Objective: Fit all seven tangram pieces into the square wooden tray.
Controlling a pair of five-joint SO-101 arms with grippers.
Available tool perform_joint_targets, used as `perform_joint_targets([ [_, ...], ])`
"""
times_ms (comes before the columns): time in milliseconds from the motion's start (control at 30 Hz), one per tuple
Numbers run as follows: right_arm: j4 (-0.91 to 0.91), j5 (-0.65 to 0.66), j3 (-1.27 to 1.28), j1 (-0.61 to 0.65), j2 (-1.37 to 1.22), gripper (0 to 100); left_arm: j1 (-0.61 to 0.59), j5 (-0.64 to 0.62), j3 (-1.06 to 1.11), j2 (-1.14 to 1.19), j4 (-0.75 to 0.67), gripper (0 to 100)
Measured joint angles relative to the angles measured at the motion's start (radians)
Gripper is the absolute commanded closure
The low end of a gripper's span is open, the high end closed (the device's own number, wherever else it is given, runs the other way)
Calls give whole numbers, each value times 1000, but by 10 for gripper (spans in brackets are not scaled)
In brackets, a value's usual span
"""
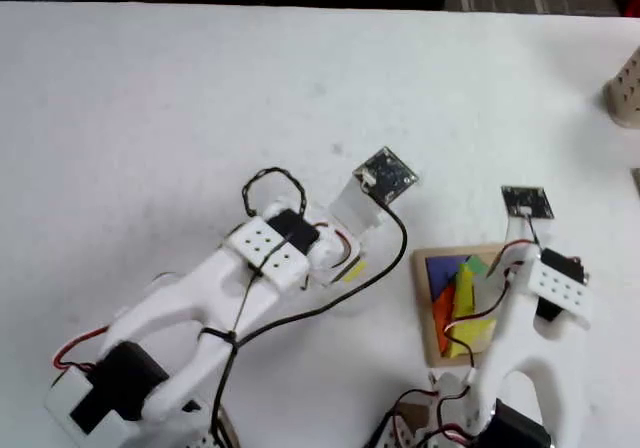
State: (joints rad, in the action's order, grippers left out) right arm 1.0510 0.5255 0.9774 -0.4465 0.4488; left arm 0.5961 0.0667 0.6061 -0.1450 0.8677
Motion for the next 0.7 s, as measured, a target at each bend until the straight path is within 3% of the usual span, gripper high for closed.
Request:
perform_joint_targets([
  [267, 12, -15, -92, 23, 0, 981, 0, 0, 0, 0, 0, 816],
  [467, 172, -15, -107, 26, 0, 981, 0, 0, 0, 0, 0, 816],
  [700, 287, -25, -101, 141, 15, 981, -35, 0, 0, 0, -11, 819],
])
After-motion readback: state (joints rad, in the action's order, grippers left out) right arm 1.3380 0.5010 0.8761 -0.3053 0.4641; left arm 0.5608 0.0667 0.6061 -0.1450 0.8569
